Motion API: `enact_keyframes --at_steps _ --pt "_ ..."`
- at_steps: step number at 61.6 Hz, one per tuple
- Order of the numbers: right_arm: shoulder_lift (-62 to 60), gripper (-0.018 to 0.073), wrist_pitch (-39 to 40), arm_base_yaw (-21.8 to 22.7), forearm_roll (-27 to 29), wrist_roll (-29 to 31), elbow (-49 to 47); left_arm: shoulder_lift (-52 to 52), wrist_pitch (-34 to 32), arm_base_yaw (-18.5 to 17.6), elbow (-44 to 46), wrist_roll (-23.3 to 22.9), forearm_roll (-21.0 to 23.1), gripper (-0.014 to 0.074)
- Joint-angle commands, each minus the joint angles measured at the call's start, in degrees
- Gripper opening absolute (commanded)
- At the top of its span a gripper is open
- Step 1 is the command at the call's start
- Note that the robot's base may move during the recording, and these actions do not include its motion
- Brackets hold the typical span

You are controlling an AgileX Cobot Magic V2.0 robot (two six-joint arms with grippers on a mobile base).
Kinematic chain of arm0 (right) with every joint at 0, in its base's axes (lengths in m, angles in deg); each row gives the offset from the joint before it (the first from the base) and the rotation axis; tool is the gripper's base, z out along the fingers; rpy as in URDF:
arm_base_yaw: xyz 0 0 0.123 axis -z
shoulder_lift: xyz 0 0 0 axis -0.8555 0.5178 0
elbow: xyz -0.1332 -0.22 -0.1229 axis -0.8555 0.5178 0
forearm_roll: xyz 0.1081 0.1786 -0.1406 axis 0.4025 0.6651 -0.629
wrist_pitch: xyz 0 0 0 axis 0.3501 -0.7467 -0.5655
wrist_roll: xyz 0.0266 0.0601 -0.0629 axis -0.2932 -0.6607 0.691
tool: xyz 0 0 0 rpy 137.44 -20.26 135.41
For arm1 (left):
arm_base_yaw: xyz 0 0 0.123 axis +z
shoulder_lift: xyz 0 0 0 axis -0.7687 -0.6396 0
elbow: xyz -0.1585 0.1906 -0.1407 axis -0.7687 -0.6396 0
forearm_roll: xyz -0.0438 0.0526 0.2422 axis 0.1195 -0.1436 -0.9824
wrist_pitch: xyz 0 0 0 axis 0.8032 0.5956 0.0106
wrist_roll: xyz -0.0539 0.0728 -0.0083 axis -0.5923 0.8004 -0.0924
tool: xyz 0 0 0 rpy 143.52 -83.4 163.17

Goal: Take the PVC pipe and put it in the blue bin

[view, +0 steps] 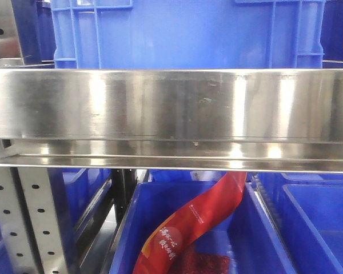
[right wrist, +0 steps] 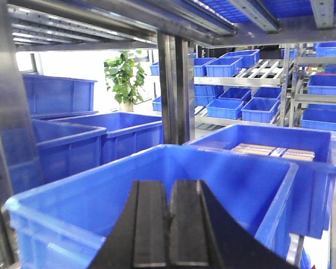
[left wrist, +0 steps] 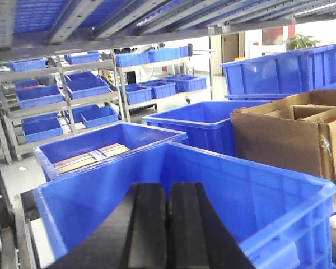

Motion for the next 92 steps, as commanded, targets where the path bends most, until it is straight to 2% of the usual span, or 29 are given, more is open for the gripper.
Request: enact_keyframes --at_steps 1,22,46,67,81,92 --pt "-1.11 -0.0163 0.07 0.31 -0.39 0.2 0.59 2.75 -1.73 -0.2 -1.91 -0.44 1.15 -0.0111" --pt "-1.82 -0.0163 -1.47 0.31 -0.81 0.2 3.05 7.55 -2.61 -0.2 -6.56 -0.44 1.48 -0.0111" --pt "-1.82 -0.0163 -4.7 0.31 -5.68 0.2 3.74 7.85 -1.5 -0.2 -8.51 -0.44 0.43 -0.0111" --pt "-1.82 -0.0163 -3.27 0.31 -18.1 0.09 3.74 7.86 -1.89 -0.2 -8.51 -0.44 0.02 -0.0111" --pt "-1.82 -0.0163 -7.47 0.31 -18.1 -1.57 3.74 7.86 -2.01 -0.2 -8.51 -0.44 0.02 -0.0111" --pt "-1.82 -0.0163 -7.59 0.31 -18.1 -2.93 3.74 7.86 -2.13 -0.2 -8.51 -0.44 0.02 -0.0111"
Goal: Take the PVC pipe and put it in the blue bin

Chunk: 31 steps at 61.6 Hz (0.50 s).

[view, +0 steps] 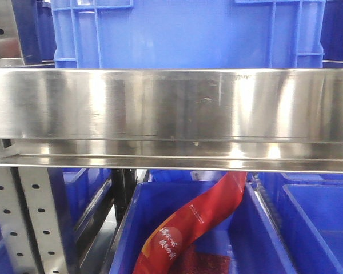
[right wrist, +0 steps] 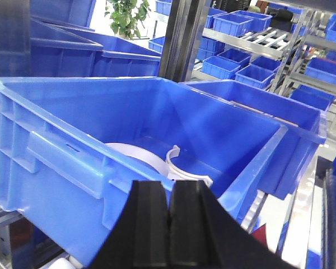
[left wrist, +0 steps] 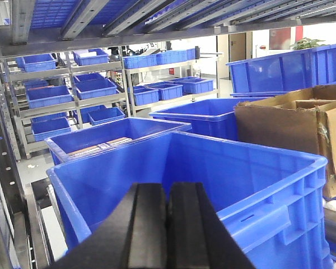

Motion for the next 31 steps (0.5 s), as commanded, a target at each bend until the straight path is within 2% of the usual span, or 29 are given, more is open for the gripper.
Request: enact_keyframes --at_steps 1,31 --pt "-0.4 -0.0163 0.42 0.31 -0.48 -0.53 0.07 0.37 -0.93 -0.2 -0.05 -0.44 -0.09 -0.0111" --pt "-0.4 -0.0163 0.02 0.31 -0.48 -0.48 0.07 0.37 -1.94 -0.2 -0.05 -0.44 -0.09 -0.0111"
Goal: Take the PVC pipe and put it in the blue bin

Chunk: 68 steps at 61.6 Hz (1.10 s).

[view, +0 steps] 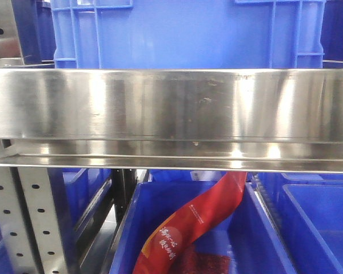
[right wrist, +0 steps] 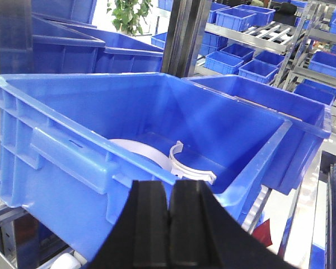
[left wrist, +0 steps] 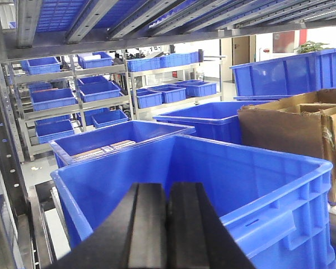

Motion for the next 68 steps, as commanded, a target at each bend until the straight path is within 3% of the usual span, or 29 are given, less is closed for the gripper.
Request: enact_keyframes --at_steps 1,51,57,68 --pt "-0.4 -0.0163 0.85 0.31 -0.39 -0.05 0.07 0.37 -0.96 -0.2 -0.05 -0.44 -0.09 -0.0111" --pt "-0.4 -0.0163 -0.89 0.31 -0.29 -0.05 0.07 0.37 -0.97 -0.08 -0.05 -0.44 -0.09 -0.0111" --pt "-0.4 -0.0163 -0.89 0.31 -0.29 -0.05 0.07 0.64 -0.97 0.97 -0.05 -0.44 -0.09 -0.0111" --pt "-0.4 -0.0163 -0.89 0.31 -0.29 -0.05 0.07 1.69 -0.97 6.02 -0.05 -0.44 -0.09 -0.0111"
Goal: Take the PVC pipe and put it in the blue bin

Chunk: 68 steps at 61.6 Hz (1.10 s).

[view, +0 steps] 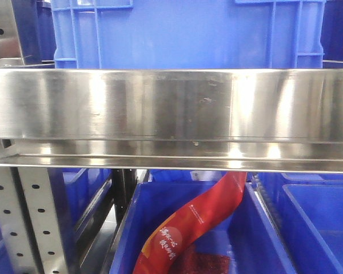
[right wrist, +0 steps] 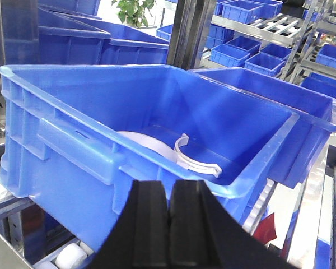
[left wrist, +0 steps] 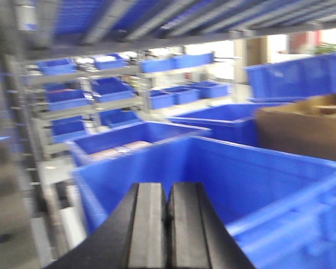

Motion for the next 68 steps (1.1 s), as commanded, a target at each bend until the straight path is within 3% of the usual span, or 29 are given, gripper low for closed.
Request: enact_keyframes --at_steps 1,38,68 --pt "-0.4 -0.0163 0.65 0.31 -0.25 -0.05 0.07 0.98 -0.83 2.57 0.04 -0.44 -0.09 -0.0111" --pt "-0.4 -0.0163 0.65 0.31 -0.25 -0.05 0.07 2.67 -0.07 12.32 0.04 -0.44 -0.46 -0.0111" --pt "-0.4 -0.0163 0.65 0.31 -0.25 -0.05 0.07 6.1 0.48 12.31 -0.56 -0.44 1.49 -0.0111"
